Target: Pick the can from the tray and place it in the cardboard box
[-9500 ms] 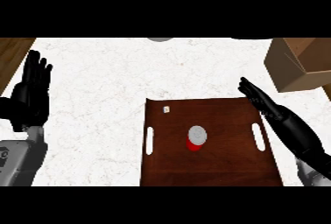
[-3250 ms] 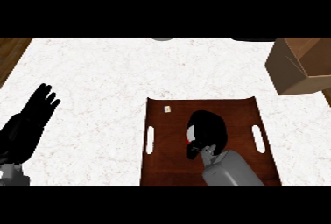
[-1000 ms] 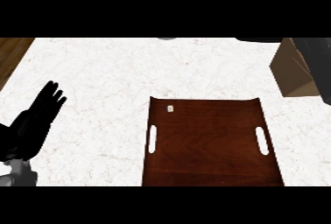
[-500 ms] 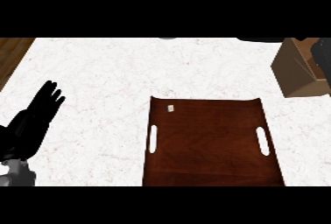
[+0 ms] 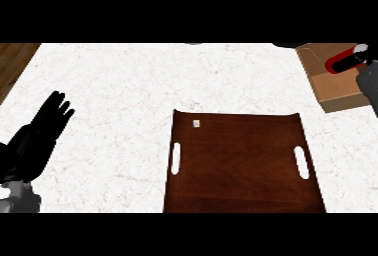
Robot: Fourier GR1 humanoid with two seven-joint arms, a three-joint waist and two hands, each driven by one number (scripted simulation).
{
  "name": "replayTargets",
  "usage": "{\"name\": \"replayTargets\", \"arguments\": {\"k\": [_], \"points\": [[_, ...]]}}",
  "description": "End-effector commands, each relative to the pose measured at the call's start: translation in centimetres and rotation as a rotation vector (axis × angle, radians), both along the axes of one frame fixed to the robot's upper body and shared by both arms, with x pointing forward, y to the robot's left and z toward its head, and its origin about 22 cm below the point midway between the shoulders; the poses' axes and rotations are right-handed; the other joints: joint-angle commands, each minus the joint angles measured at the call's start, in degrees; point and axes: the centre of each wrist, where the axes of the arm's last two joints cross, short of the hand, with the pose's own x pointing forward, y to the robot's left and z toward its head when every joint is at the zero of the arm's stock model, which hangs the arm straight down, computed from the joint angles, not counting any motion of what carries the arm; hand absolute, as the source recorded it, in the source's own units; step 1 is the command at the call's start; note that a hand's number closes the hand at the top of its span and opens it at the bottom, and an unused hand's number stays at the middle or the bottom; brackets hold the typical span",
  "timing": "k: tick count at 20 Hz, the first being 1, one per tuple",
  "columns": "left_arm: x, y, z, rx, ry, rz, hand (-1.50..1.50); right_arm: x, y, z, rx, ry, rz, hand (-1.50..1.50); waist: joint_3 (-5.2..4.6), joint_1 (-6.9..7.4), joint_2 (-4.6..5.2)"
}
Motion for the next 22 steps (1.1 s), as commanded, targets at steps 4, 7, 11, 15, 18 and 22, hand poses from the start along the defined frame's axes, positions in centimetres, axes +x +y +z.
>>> {"name": "replayTargets", "arguments": {"k": [4, 7, 11, 15, 18, 22], "points": [[0.0, -1.5, 0.2, -0.016, 0.007, -0.001, 0.00, -1.9, -1.7, -4.2, 0.110, 0.018, 0.067, -1.50, 0.31, 0.03, 0.11], [-0.4, -0.8, -0.5, 0.010, 0.004, -0.014, 0.00, -2.0, -2.0, -4.2, 0.097, -0.111, 0.082, -1.50, 0.30, -0.01, 0.12], [-0.2, -0.3, -0.3, 0.002, 0.033, 0.010, 0.00, -1.2, -2.1, -0.7, 0.167, -0.448, -0.017, -1.50, 0.39, -0.68, -0.21], [0.4, -0.3, 0.3, 0.010, 0.003, 0.007, 0.00, -0.8, -0.7, -0.7, 0.238, -0.638, -0.087, -1.50, 0.33, -0.87, -0.21], [-1.3, 0.0, -1.2, 0.002, 0.009, 0.016, 0.00, -2.6, -4.5, -0.2, 0.274, -0.698, -0.065, -1.50, 0.24, -1.86, -0.77], [-0.9, 1.0, -0.2, 0.019, 0.015, 0.038, 0.00, -4.3, -6.9, 0.1, 0.316, -0.729, -0.088, -1.50, 0.15, -2.77, -1.06]]}}
